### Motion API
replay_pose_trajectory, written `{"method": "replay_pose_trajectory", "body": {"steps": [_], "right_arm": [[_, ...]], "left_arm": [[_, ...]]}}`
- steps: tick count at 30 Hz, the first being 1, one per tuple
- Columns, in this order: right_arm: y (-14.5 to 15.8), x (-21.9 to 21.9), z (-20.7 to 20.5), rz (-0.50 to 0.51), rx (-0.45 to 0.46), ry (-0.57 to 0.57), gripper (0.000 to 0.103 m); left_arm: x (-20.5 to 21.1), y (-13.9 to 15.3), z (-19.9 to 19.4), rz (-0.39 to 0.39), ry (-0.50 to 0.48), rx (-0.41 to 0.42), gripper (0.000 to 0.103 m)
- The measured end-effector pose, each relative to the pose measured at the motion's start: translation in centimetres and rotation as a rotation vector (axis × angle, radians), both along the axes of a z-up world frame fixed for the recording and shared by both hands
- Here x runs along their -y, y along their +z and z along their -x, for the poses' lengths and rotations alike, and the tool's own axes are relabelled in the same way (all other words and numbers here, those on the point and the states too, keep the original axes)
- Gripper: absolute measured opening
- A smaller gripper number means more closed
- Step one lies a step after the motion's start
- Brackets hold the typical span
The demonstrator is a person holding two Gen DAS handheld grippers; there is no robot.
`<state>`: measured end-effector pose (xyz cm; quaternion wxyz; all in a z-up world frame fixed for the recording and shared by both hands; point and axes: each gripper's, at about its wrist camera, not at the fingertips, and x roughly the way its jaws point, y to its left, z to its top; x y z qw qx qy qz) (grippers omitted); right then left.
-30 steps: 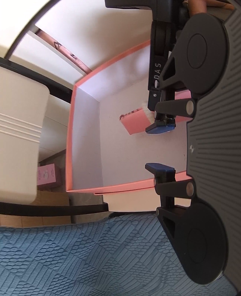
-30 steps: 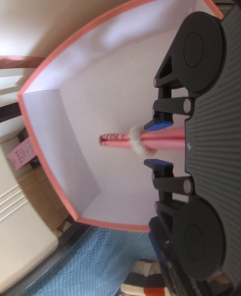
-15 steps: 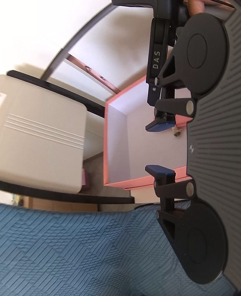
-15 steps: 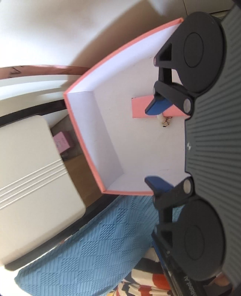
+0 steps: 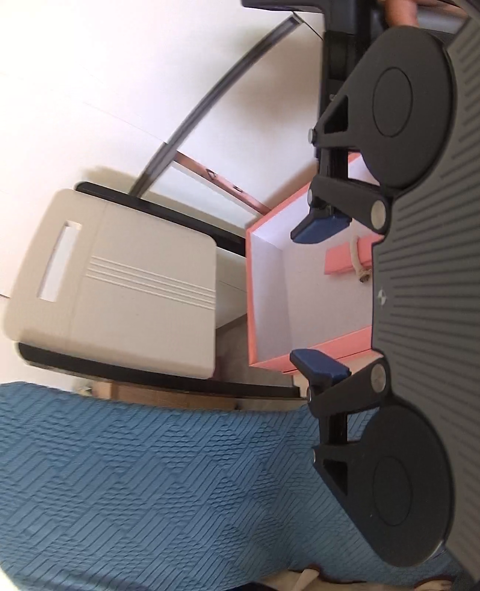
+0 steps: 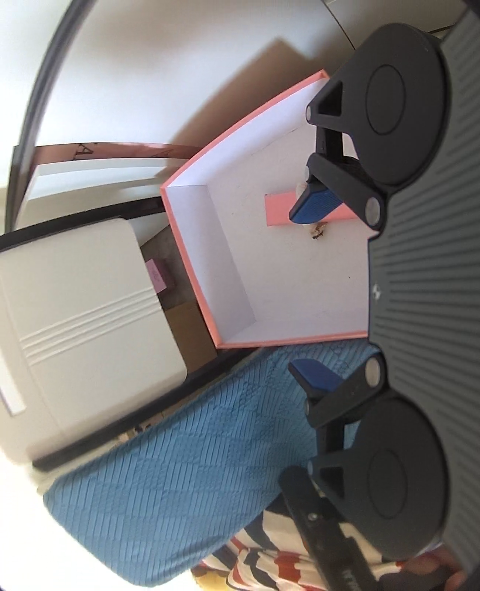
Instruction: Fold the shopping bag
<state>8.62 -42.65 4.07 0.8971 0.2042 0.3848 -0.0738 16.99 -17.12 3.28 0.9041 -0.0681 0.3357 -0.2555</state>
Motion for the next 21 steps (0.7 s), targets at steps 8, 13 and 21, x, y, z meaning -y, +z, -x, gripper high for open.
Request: {"method": "replay_pose_trajectory", "body": {"steps": [8, 13, 21], "right_arm": [[2.0, -2.5, 3.2, 0.022, 0.028, -0.001, 0.082], [2.3, -3.7, 5.2, 0.032, 0.042, -0.012, 0.082], [0.7, -5.0, 7.7, 0.033, 0.033, -0.027, 0.082]], "left_arm": [[-1.7, 2.0, 3.8, 0.018, -0.030, 0.051, 0.094], [-3.3, 2.0, 5.7, 0.015, -0.021, 0.067, 0.101], [-5.8, 0.5, 8.2, 0.013, 0.016, 0.071, 0.103]]}}
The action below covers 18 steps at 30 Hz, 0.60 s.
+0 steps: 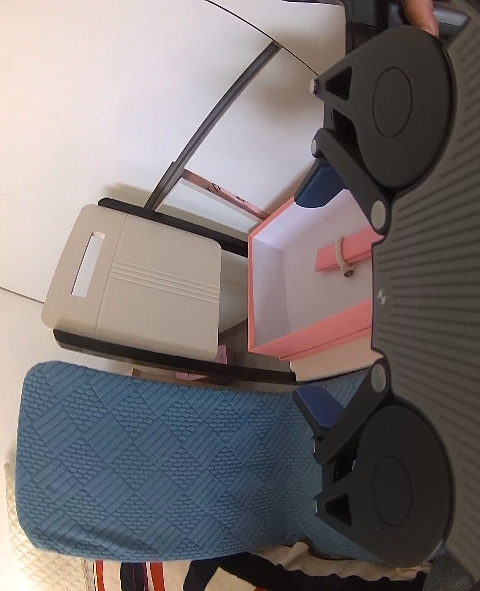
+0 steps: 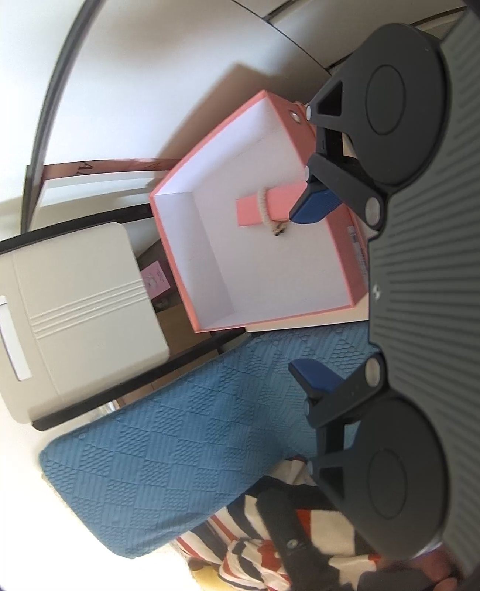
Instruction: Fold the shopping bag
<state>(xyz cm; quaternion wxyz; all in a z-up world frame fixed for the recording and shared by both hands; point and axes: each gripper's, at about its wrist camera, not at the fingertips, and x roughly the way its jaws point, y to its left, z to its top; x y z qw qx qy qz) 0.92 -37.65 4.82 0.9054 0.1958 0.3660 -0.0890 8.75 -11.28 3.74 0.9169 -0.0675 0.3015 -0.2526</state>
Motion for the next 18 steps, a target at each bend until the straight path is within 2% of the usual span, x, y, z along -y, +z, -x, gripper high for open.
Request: {"method": "replay_pose_trajectory", "body": {"steps": [8, 18], "right_arm": [[-2.4, -1.3, 0.9, -0.004, -0.027, 0.018, 0.082], [-5.0, -2.1, 0.7, 0.005, -0.053, 0.031, 0.082]], "left_arm": [[-1.6, -2.4, 1.0, -0.004, 0.024, 0.009, 0.103], [-2.2, -4.8, 1.2, 0.009, 0.007, -0.028, 0.103]]}}
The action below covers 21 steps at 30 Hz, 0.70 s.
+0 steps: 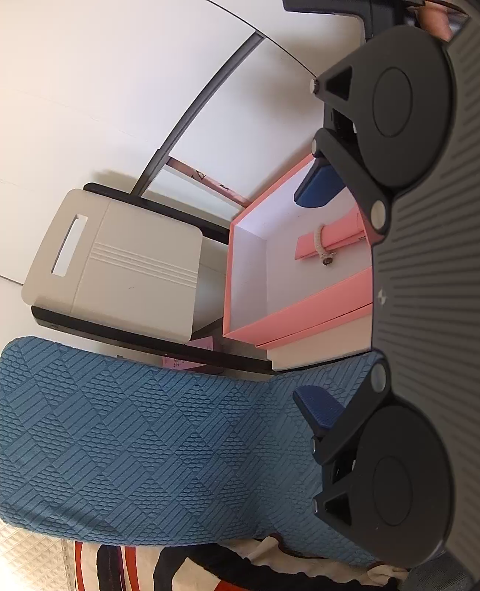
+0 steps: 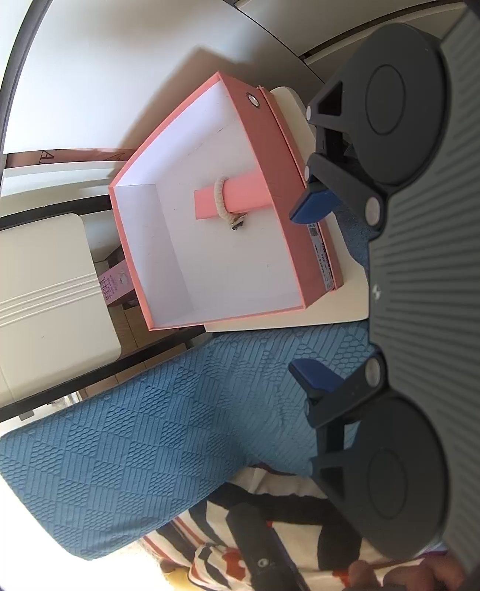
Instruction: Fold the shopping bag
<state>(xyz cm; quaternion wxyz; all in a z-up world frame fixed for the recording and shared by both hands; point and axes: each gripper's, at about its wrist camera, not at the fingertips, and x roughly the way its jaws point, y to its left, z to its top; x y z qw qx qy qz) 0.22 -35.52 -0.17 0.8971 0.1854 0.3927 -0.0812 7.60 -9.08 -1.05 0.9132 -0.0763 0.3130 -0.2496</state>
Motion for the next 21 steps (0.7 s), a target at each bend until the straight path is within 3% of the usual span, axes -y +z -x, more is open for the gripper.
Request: {"method": "replay_pose_trajectory", "body": {"steps": [21], "right_arm": [[-0.4, -0.1, 0.7, 0.009, -0.012, -0.010, 0.082]], "left_arm": [[0.0, -0.2, 1.3, -0.040, -0.025, 0.027, 0.103]]}}
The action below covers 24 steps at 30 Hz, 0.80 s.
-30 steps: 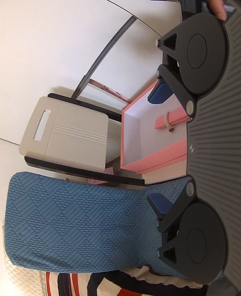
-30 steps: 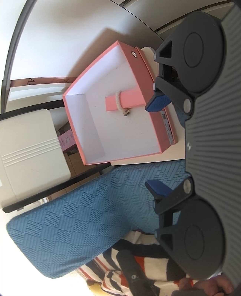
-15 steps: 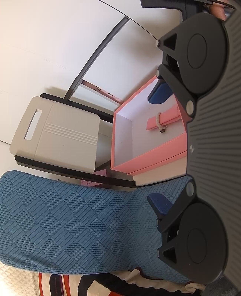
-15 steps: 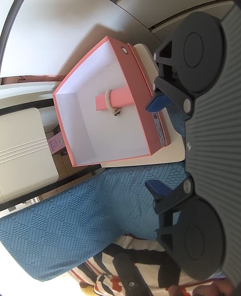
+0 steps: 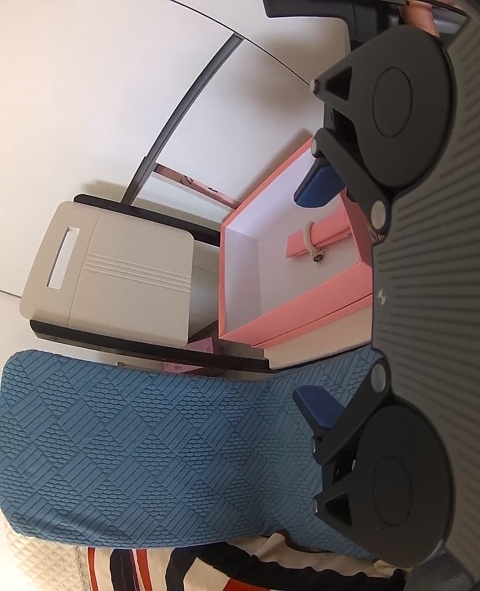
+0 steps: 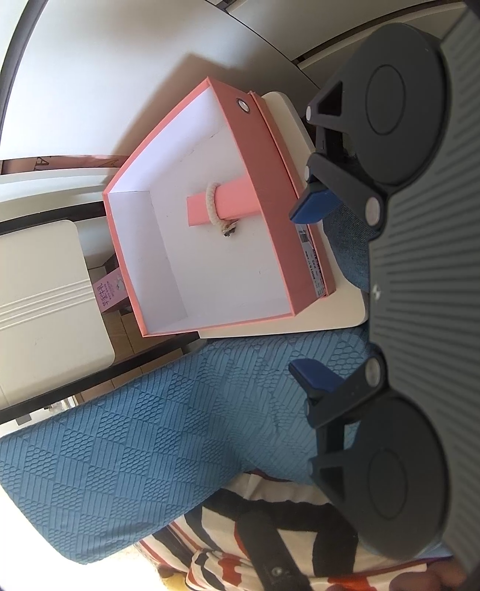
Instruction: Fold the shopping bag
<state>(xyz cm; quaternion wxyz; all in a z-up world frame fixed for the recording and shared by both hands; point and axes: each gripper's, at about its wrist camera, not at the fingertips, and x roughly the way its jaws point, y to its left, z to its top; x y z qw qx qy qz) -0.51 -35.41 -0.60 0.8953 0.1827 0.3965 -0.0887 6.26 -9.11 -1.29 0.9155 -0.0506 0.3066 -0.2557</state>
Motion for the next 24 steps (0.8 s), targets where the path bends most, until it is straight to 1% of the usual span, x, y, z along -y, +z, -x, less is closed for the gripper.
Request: {"method": "replay_pose_trajectory", "body": {"steps": [17, 24], "right_arm": [[-0.46, -0.27, 0.36, -0.005, -0.016, 0.006, 0.082], [-0.18, -0.18, 0.48, 0.001, -0.014, -0.002, 0.082]], "left_arm": [[0.39, -0.03, -0.06, -0.014, 0.000, -0.013, 0.103], [0.29, -0.15, -0.13, -0.021, 0.007, -0.014, 0.103]]}}
